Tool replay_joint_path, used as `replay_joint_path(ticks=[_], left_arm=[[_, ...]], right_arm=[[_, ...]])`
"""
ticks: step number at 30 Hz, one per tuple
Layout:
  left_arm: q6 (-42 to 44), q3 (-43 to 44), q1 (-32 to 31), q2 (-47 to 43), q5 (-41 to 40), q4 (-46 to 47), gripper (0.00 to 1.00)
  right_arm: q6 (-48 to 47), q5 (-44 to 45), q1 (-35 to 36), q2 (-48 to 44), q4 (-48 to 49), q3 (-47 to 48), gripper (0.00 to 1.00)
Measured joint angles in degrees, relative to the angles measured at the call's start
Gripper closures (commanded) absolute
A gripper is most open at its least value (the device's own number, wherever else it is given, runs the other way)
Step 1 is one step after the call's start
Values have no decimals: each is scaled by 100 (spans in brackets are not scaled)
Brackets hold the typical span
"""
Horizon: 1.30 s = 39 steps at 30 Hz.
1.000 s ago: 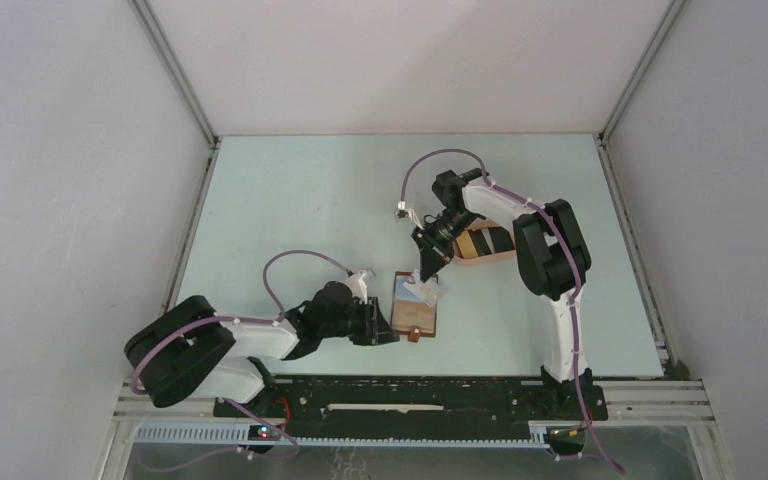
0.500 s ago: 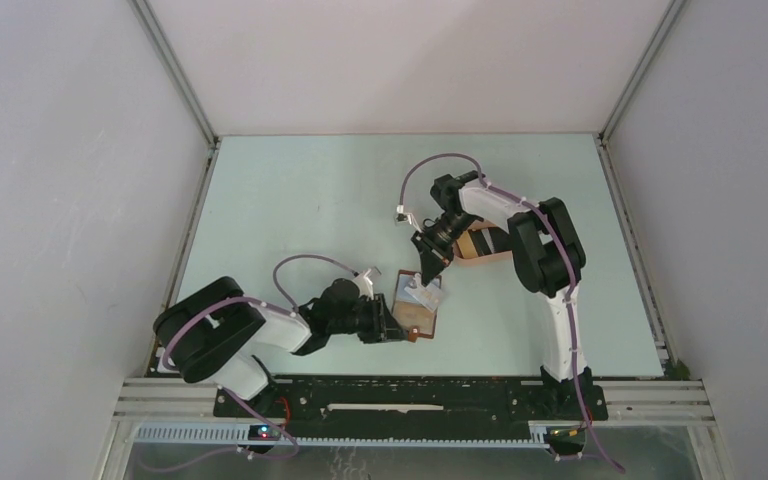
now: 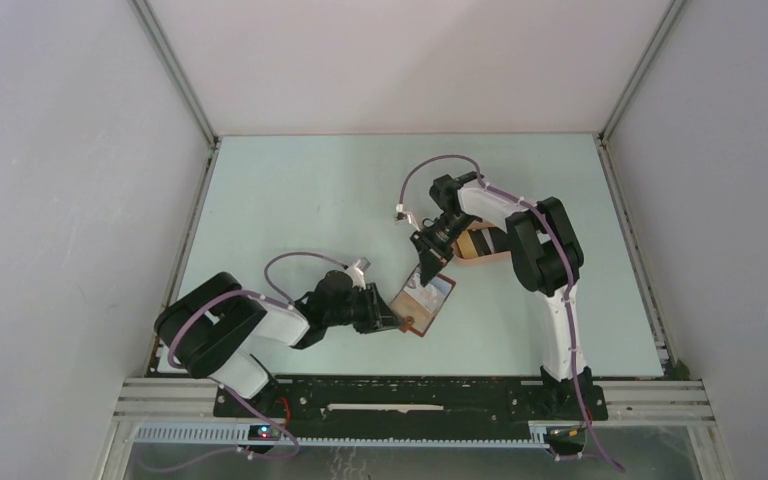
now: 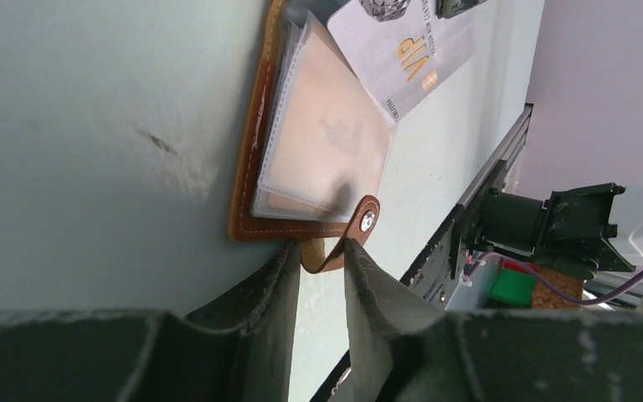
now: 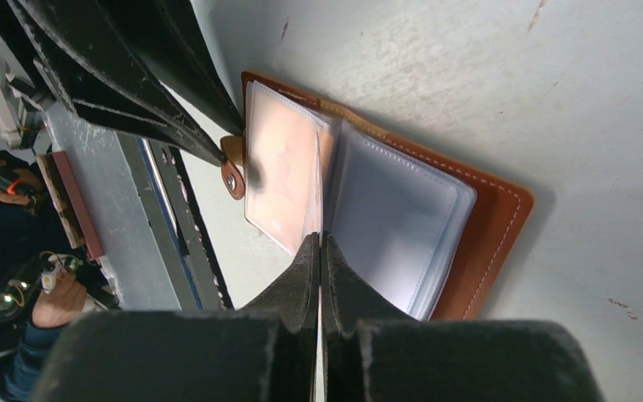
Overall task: Put the credit cards into the card holder
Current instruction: Move the card holder to the center of the board, then insert the credit card into the card holder.
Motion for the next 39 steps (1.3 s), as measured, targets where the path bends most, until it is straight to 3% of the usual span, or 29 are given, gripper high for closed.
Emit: replay_joint_path(ticks=[11, 39], left_arm=[[2, 90, 24, 140, 13, 66, 68], [2, 129, 66, 321, 105, 256, 69]], right_arm=[[791, 103, -131, 13, 542, -275, 100], [1322, 356, -232, -367, 1091, -973, 100]])
